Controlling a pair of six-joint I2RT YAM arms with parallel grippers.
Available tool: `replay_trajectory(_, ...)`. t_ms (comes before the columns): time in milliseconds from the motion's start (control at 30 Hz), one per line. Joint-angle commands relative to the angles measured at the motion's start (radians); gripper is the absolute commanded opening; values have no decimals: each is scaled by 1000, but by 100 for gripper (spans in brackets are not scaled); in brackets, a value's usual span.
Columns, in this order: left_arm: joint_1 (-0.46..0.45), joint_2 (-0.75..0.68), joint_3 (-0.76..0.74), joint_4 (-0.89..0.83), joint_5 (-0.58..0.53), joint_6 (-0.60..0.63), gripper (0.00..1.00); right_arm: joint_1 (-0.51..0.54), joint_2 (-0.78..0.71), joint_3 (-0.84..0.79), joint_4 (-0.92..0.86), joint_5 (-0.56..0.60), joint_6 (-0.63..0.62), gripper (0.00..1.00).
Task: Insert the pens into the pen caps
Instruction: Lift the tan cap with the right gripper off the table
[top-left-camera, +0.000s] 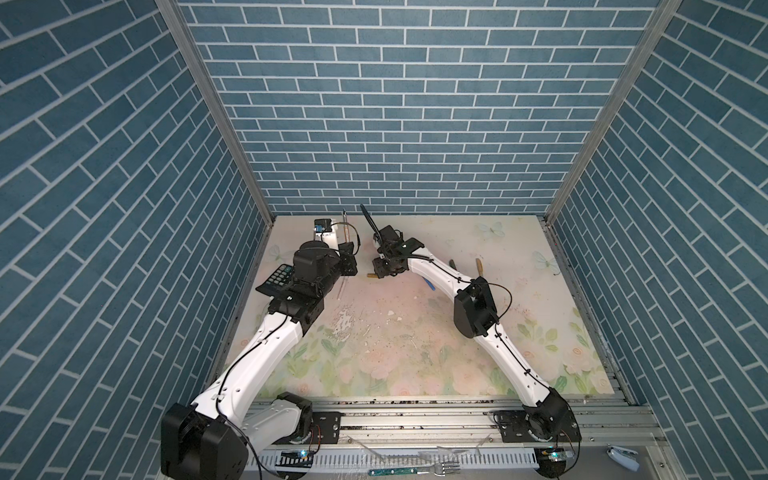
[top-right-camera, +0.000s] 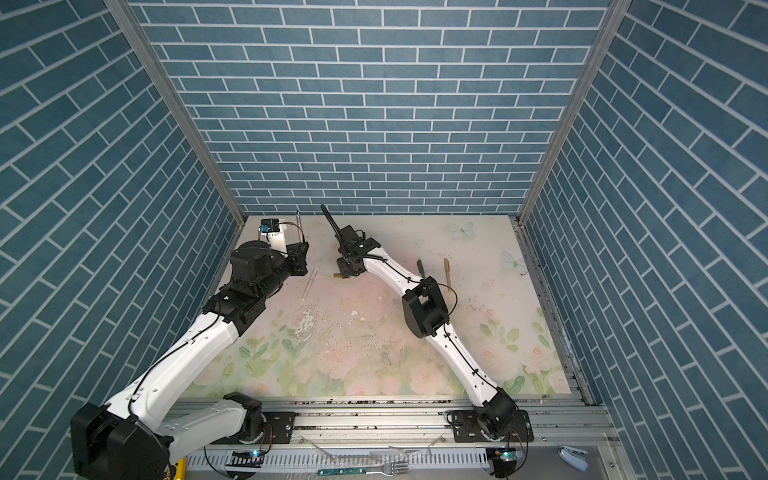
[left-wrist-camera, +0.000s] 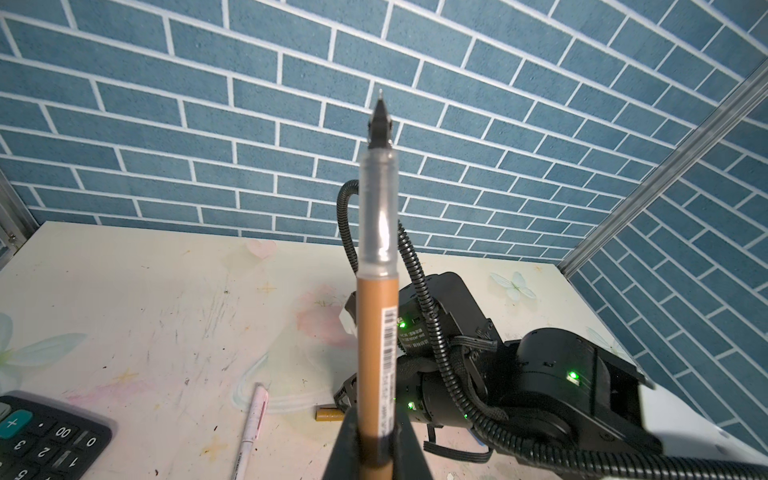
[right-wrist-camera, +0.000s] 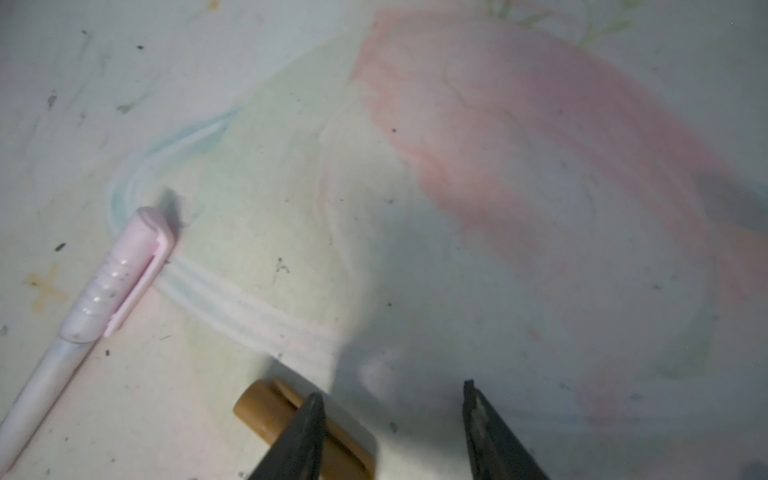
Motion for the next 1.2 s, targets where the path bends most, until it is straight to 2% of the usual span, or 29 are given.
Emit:
replay_trajectory(0, 7, 5, -8, 25, 14, -4, 0, 18, -27, -79, -63, -24, -67, 52)
replay_trajectory(200, 7, 8, -9, 28, 23, -7, 0, 35, -116, -240, 4, -110, -108, 54)
replay_trajectory(367, 8, 9, -9, 28, 25, -6, 0, 41, -154, -296, -13, -102, -105, 49)
replay_trajectory(633, 6, 15, -9, 35, 36, -9, 0, 36, -299, -537, 84, -86, -111, 44)
replay_trajectory(900, 7, 13, -9, 32, 30, -4, 0, 11, -311, -509, 121, -246, -52, 44)
replay_trajectory(1033, 6, 11, -10, 33, 30, -3, 0, 1, -284, -448, 103, -272, -27, 43)
replay_trajectory(1167, 6, 9, -9, 34, 36, -3, 0, -2, -241, -383, 71, -271, -5, 39)
